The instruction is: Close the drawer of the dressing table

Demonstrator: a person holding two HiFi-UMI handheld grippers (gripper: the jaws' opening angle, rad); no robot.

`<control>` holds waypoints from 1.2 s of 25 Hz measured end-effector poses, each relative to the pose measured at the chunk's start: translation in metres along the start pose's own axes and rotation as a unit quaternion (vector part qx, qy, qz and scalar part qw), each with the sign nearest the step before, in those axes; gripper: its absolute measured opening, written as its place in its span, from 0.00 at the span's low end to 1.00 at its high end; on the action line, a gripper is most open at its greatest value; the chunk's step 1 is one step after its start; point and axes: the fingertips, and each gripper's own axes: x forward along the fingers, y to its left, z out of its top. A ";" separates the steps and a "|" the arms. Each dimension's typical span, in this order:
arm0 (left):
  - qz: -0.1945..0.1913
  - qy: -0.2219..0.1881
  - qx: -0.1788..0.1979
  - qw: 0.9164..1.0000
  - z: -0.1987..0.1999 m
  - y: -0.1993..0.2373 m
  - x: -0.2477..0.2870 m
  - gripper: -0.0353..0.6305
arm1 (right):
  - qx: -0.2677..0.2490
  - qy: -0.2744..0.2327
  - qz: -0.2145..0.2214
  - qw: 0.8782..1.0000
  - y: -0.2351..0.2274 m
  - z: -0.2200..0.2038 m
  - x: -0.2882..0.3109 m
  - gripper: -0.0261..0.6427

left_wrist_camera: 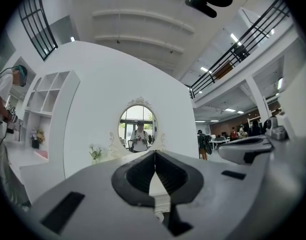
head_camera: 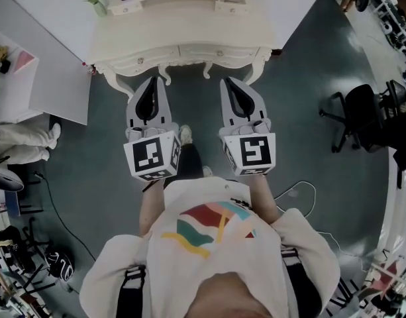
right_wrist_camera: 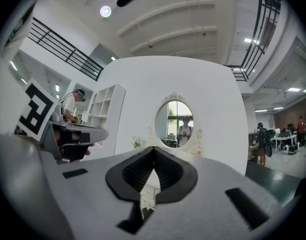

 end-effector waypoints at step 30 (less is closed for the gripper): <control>-0.032 -0.022 -0.009 0.999 -0.003 0.093 0.246 0.06 | -0.005 -0.015 -0.046 0.999 -0.070 0.009 0.239 0.04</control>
